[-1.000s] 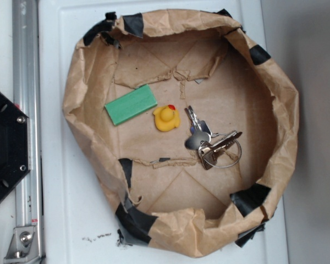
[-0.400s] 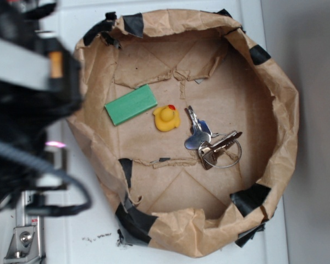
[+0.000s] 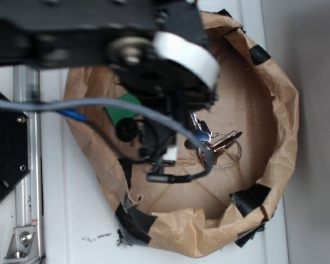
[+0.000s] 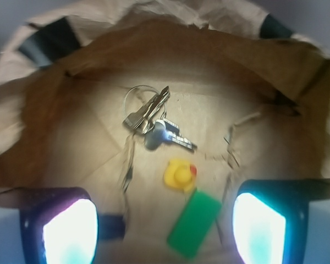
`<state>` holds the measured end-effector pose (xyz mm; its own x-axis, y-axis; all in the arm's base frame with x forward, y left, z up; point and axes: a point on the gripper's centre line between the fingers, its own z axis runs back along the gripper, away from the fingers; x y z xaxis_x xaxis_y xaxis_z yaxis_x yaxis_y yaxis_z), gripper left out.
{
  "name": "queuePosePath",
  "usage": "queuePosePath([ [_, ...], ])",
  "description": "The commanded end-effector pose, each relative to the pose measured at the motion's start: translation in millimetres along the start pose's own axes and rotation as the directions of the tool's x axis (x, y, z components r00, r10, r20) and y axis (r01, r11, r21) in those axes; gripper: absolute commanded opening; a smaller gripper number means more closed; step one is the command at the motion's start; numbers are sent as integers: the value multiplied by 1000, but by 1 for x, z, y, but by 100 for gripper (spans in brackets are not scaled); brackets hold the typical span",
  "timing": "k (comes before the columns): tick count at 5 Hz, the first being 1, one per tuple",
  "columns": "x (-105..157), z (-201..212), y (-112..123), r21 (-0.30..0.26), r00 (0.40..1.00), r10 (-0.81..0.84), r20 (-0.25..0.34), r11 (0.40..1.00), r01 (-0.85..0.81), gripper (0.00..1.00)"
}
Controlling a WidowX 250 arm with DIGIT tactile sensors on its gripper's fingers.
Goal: Grab the yellow duck.
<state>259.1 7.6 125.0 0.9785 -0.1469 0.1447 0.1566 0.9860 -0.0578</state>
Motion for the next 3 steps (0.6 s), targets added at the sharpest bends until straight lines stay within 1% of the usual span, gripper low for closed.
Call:
queuePosePath([
  [1, -5, -40, -11, 4, 995, -51, -84, 999, 52, 100],
  [2, -21, -51, -13, -35, 987, -71, -144, 997, 66, 100],
  [3, -27, -45, -18, -34, 978, -143, -152, 990, 140, 100],
])
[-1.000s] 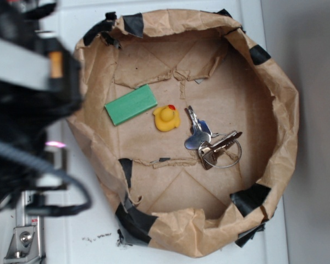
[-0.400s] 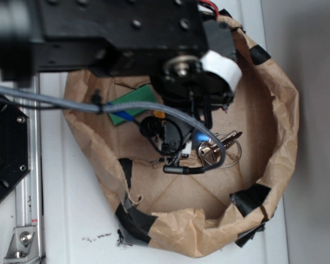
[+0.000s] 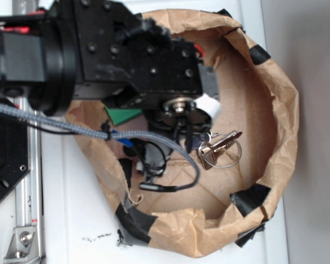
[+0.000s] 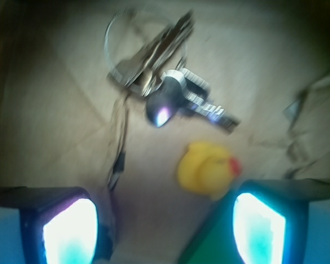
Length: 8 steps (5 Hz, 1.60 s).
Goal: Grab the yellow duck.
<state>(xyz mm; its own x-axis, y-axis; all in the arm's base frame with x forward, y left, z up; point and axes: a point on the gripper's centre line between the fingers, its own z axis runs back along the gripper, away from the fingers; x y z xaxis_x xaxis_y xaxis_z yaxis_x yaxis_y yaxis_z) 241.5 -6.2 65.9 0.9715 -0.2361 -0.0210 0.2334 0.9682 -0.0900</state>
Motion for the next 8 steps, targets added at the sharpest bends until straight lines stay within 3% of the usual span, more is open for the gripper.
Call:
queuePosePath([
  [1, -5, 12, -6, 21, 998, -65, 15, 998, 64, 100],
  [5, -5, 12, -6, 21, 998, -65, 15, 998, 64, 100],
  [6, 1, -5, 2, 56, 995, -84, 49, 995, 82, 100],
  [8, 6, 2, 6, 117, 983, -129, 132, 987, 114, 100],
])
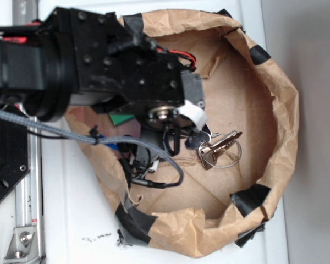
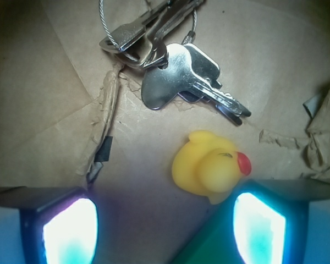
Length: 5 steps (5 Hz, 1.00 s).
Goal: Grab the yellow duck.
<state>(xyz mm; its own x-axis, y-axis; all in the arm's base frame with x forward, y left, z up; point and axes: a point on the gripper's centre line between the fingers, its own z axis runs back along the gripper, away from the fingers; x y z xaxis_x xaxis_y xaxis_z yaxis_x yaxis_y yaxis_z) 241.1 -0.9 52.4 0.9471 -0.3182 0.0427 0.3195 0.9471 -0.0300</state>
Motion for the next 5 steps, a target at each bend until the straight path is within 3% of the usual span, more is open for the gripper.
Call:
queuePosePath([
  [1, 9, 10, 1, 28, 997, -44, 70, 999, 43, 100],
  [5, 25, 4, -13, -22, 994, -88, 71, 996, 90, 100],
])
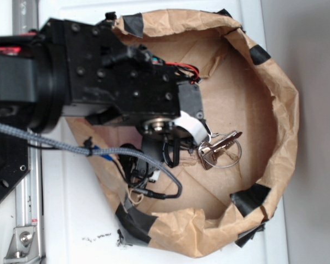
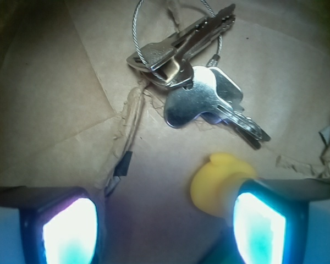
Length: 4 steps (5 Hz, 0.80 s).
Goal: Grab the yellow duck.
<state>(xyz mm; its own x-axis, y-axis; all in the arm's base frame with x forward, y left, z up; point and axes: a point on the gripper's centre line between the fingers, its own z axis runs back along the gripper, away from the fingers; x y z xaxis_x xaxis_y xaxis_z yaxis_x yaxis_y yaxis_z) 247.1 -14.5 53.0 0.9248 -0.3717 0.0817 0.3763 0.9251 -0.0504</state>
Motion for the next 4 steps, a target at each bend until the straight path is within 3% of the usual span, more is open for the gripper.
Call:
queuePosePath([
  [1, 13, 1, 3, 7, 999, -20, 27, 1000, 20, 100],
  [4, 4, -5, 12, 17, 1000, 12, -7, 1000, -12, 100],
])
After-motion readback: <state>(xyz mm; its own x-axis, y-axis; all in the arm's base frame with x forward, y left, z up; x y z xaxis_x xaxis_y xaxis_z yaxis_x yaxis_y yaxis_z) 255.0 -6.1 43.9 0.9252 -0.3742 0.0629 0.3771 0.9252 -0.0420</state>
